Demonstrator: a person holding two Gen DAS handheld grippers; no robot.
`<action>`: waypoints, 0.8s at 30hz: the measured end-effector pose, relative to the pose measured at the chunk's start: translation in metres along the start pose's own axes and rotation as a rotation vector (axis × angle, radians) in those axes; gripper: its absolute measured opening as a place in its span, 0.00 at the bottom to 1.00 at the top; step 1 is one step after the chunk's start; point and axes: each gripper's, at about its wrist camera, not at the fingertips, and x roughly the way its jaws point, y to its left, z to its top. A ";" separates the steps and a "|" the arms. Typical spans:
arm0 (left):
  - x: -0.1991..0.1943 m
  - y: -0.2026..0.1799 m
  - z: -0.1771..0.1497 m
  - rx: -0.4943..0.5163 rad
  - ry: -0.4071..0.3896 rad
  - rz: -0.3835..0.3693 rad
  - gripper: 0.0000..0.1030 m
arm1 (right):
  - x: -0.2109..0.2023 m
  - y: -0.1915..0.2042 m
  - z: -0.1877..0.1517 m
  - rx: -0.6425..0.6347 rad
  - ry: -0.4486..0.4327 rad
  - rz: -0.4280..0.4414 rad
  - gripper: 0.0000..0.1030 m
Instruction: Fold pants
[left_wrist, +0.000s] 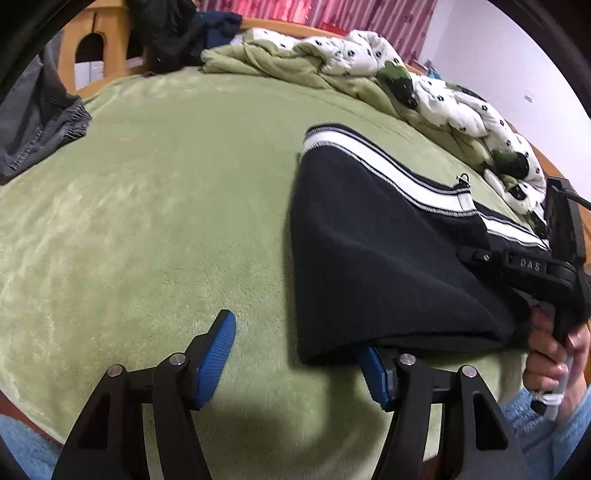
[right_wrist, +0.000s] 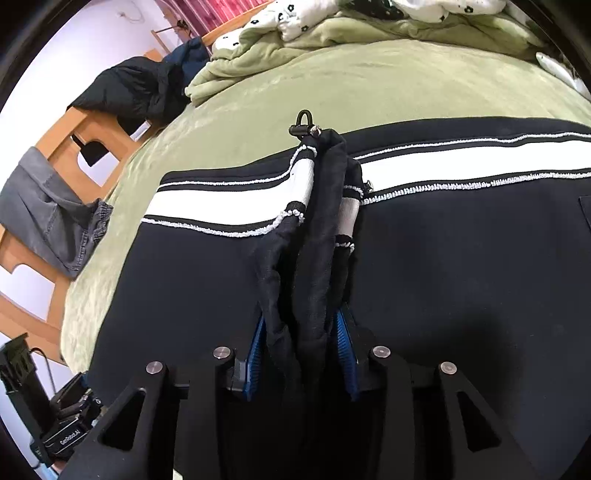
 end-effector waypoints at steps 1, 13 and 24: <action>0.000 0.001 0.001 -0.008 -0.004 0.005 0.58 | -0.004 0.000 0.000 -0.005 -0.011 0.005 0.17; -0.003 -0.016 -0.005 0.031 -0.007 -0.035 0.58 | -0.063 -0.070 0.024 0.102 -0.136 -0.015 0.13; -0.029 -0.010 -0.013 0.088 0.073 -0.096 0.58 | -0.086 -0.061 -0.008 -0.007 -0.130 -0.205 0.26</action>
